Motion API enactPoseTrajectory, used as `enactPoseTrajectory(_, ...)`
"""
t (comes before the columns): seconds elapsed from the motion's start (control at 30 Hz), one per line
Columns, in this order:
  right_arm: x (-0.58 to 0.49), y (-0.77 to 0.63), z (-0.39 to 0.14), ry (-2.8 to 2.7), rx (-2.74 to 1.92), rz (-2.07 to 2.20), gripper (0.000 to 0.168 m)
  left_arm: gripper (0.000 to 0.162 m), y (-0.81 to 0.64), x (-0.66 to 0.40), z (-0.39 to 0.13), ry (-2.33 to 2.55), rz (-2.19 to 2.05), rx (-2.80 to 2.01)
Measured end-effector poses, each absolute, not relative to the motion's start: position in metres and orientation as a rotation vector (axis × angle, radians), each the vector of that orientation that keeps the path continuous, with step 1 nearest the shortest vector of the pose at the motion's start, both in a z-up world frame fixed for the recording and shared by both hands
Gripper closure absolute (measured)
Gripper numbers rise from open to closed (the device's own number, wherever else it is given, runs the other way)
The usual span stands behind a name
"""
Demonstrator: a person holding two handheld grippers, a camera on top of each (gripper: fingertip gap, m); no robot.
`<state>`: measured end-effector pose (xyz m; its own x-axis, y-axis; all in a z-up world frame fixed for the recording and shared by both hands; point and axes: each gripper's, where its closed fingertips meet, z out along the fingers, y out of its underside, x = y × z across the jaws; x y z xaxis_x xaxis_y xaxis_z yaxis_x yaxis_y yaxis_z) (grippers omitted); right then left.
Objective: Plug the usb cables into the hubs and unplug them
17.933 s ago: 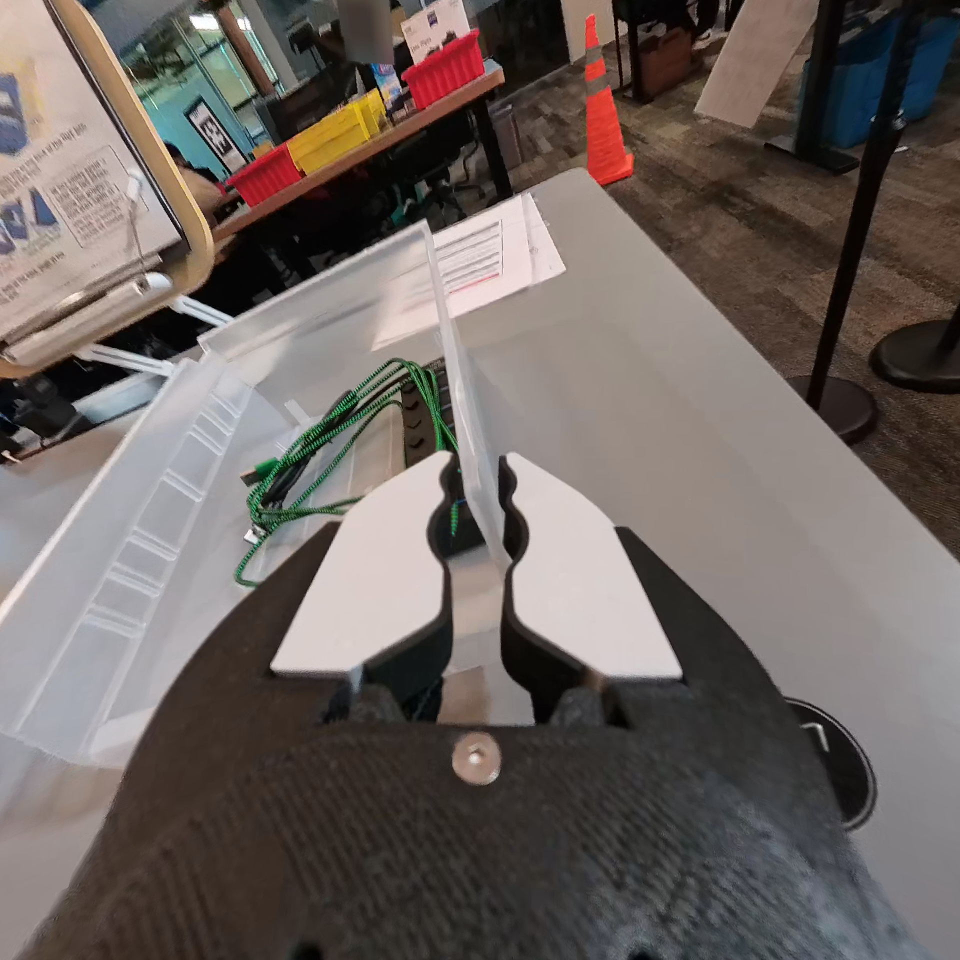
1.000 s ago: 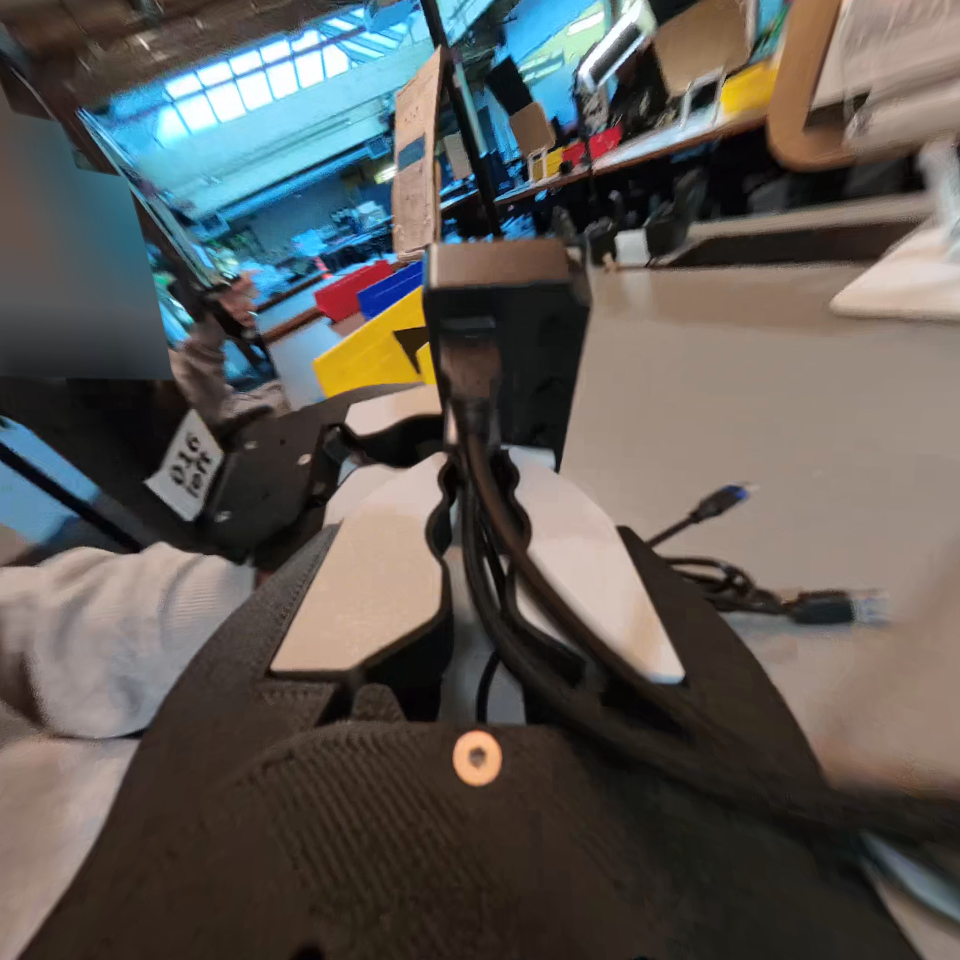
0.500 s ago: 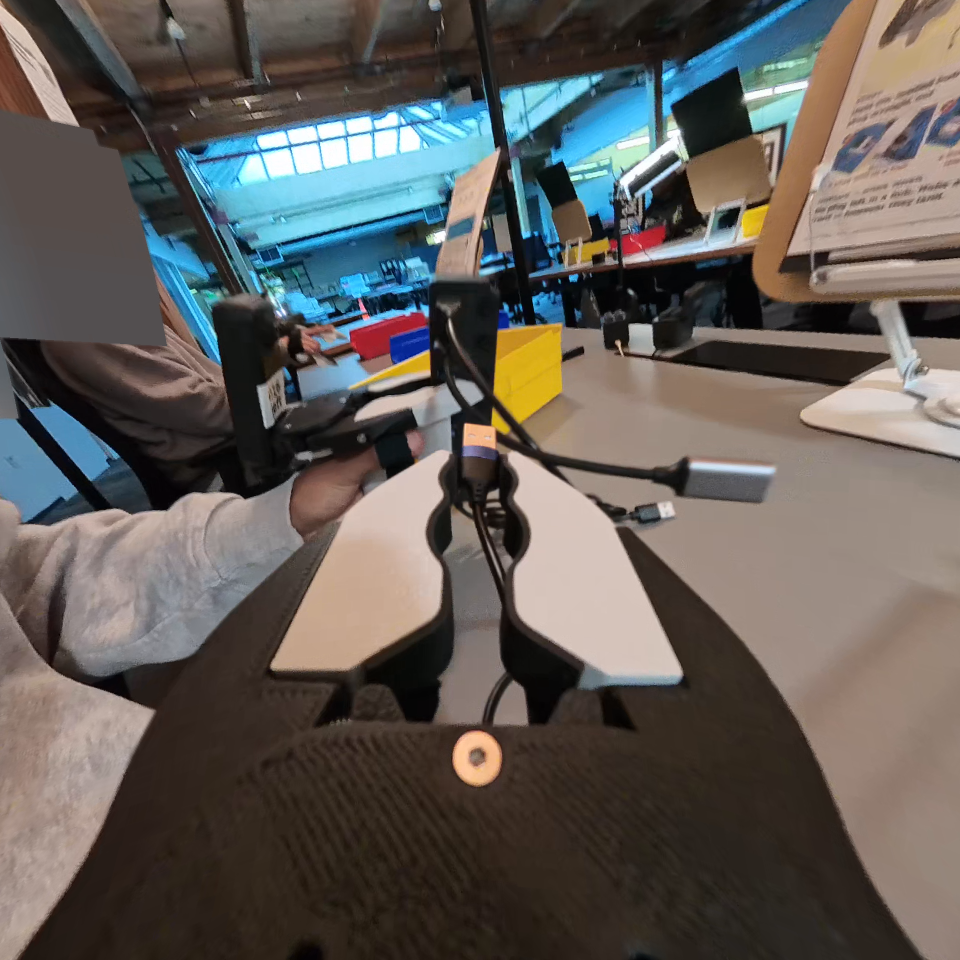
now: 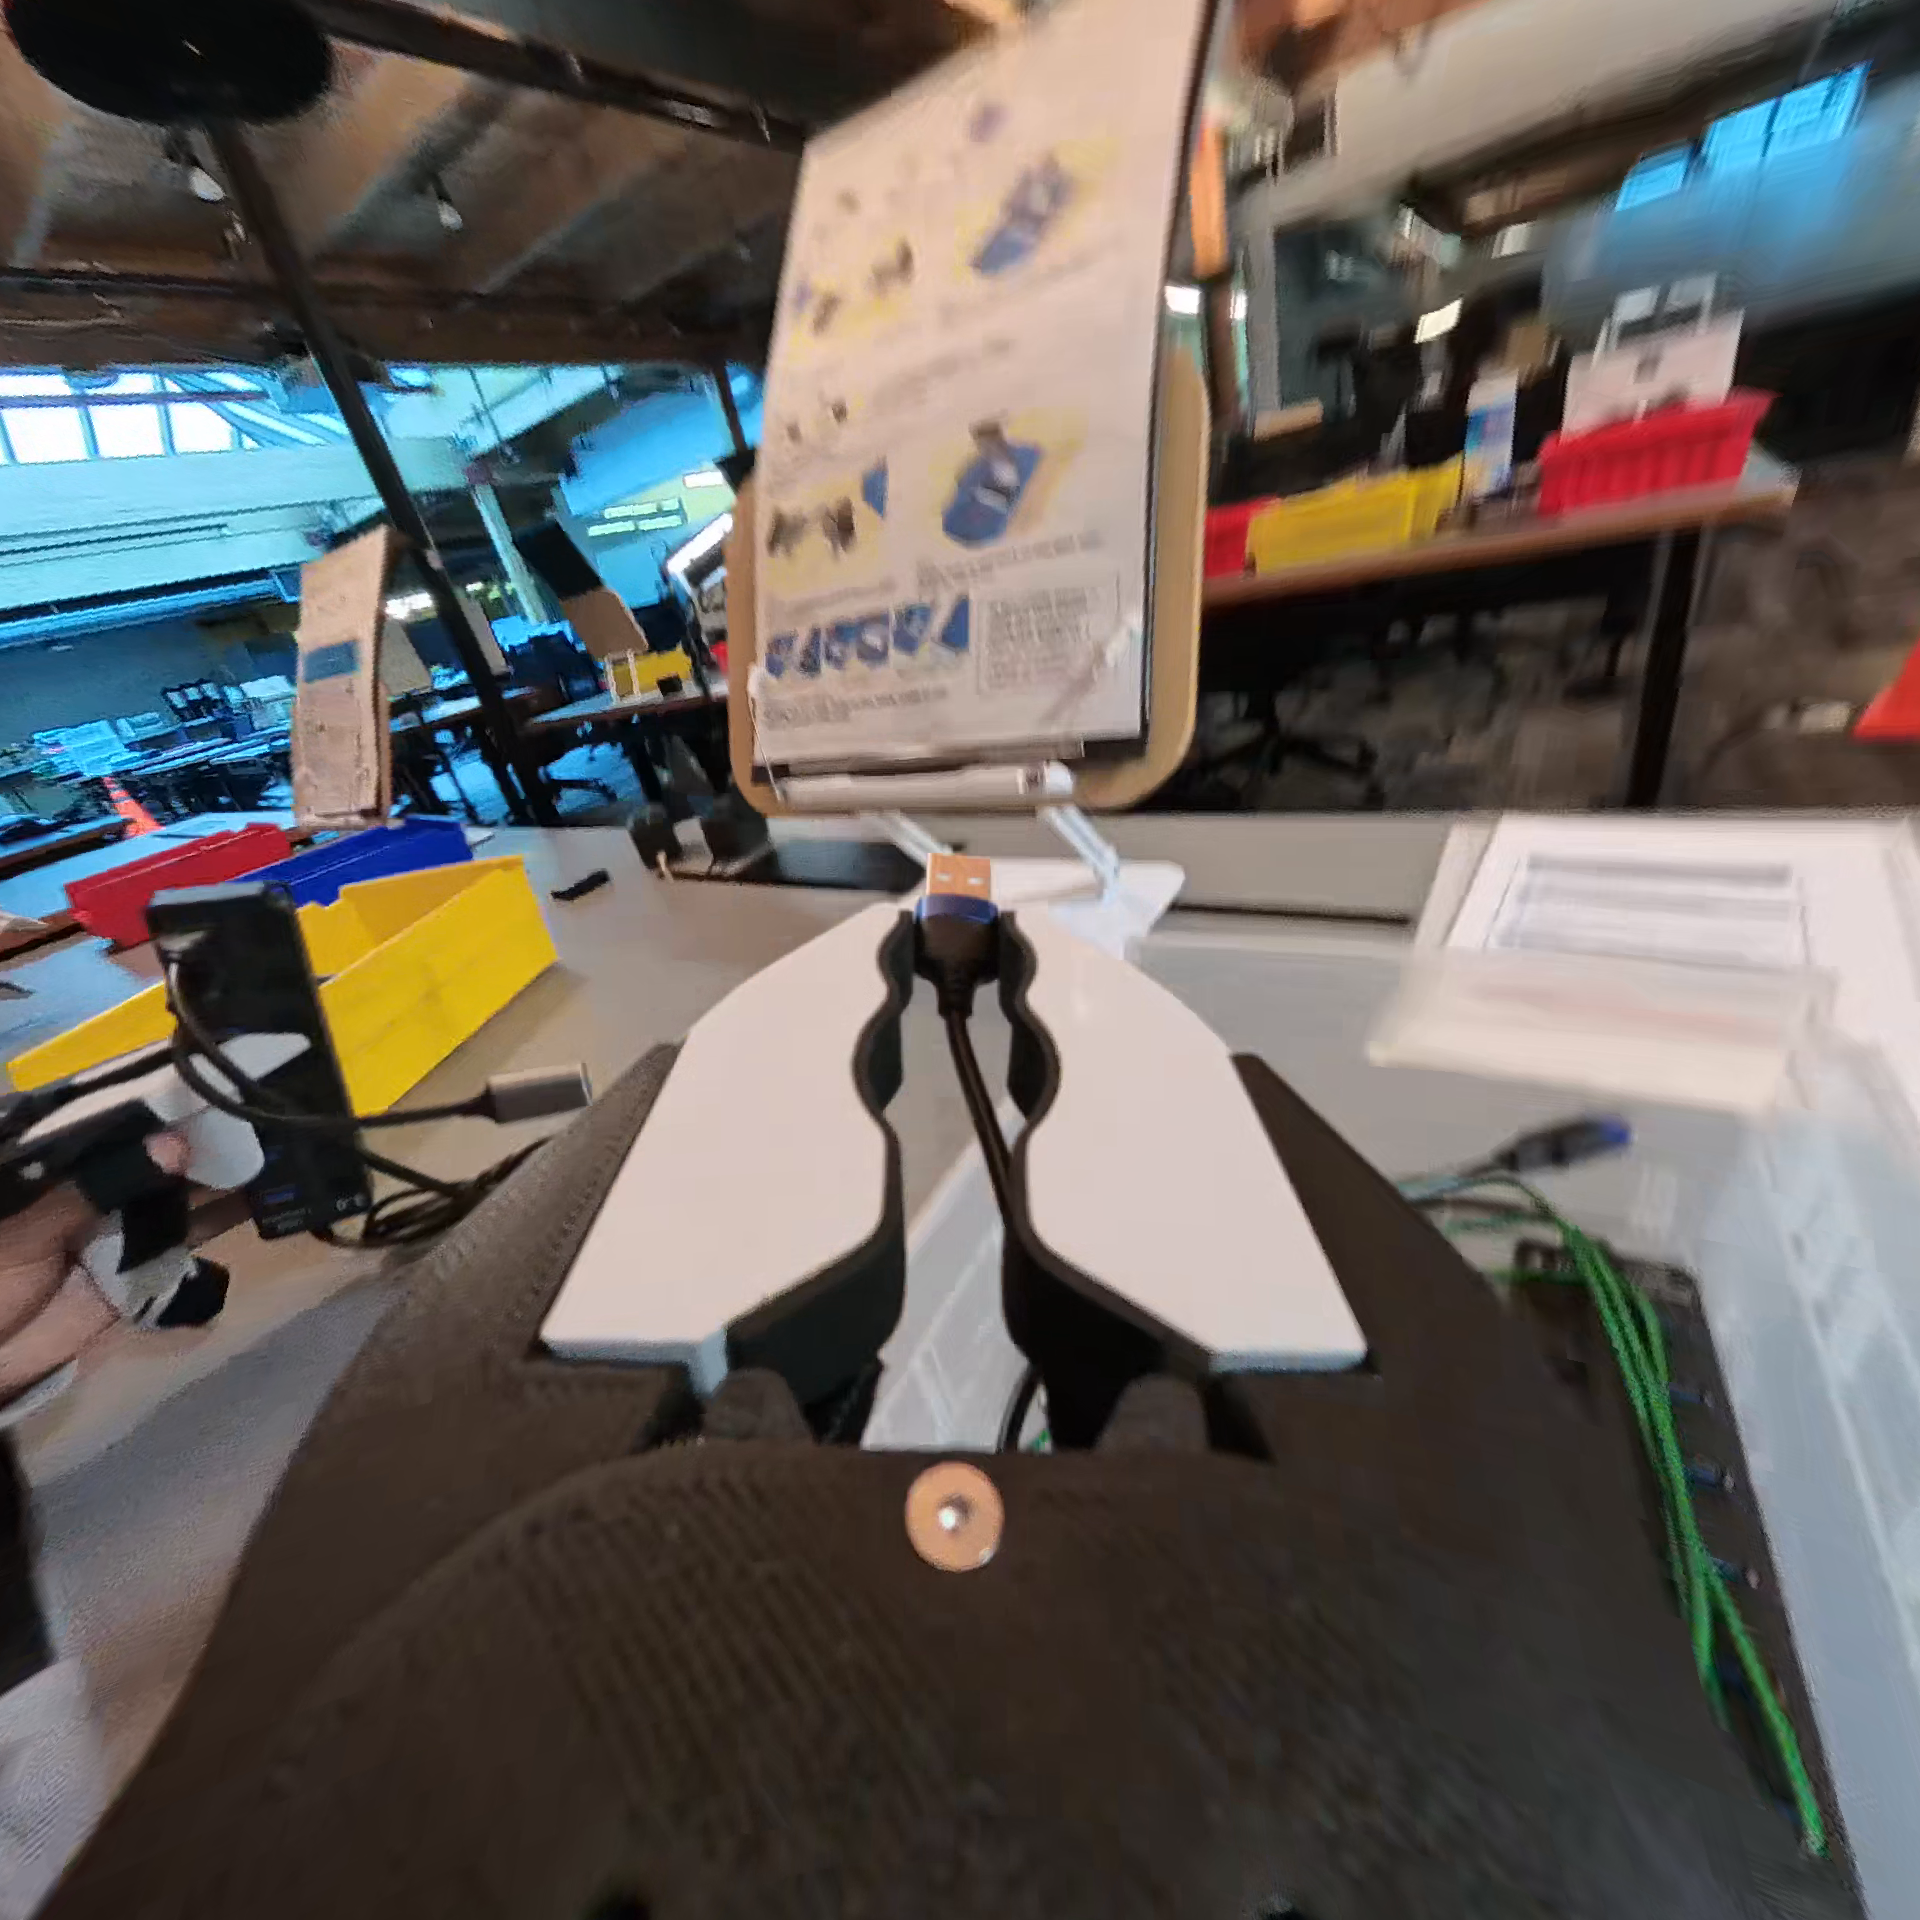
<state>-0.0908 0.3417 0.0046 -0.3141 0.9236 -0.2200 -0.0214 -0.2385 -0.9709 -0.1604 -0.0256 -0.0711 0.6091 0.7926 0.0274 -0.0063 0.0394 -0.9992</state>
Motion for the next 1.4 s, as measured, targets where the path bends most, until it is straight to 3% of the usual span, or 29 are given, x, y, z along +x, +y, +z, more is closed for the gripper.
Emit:
enactPoseTrajectory(0.17,-0.107,0.35,-0.044,-1.412,-1.36,1.604,0.15,0.136,-0.024,-0.159,-0.067,-0.742,0.681,-1.387)
enactPoseTrajectory(0.27,-0.112,0.348,-0.069,-1.514,-1.492,1.53,0.115,0.136,-0.025,-0.159,-0.067,-0.776,0.654,-1.364)
enactPoseTrajectory(0.37,-0.112,0.349,-0.075,-1.517,-1.587,1.54,0.106,0.136,-0.026,-0.161,-0.07,-0.822,0.63,-1.356)
enactPoseTrajectory(0.6,-0.094,0.268,0.015,-1.489,-1.194,1.71,0.114,0.136,-0.006,-0.163,-0.073,-0.815,0.612,-1.385)
enactPoseTrajectory(0.73,-0.056,0.147,0.04,-1.612,-0.823,1.847,0.146,0.136,0.007,-0.163,-0.073,-0.823,0.645,-1.369)
enactPoseTrajectory(0.8,-0.036,0.103,0.039,-1.563,-0.724,1.902,0.15,0.136,0.009,-0.157,-0.074,-0.835,0.676,-1.343)
enactPoseTrajectory(1.0,-0.031,0.028,-0.018,-1.709,-0.683,1.743,0.129,0.137,0.03,-0.132,-0.078,-0.716,0.739,-1.365)
enactPoseTrajectory(1.2,-0.025,0.064,0.001,-1.499,-0.551,1.571,0.137,0.137,0.058,-0.109,-0.078,-0.468,0.772,-1.473)
enactPoseTrajectory(1.4,-0.039,0.08,-0.034,-1.652,-0.822,1.799,0.127,0.136,0.077,-0.095,-0.086,-0.326,0.779,-1.528)
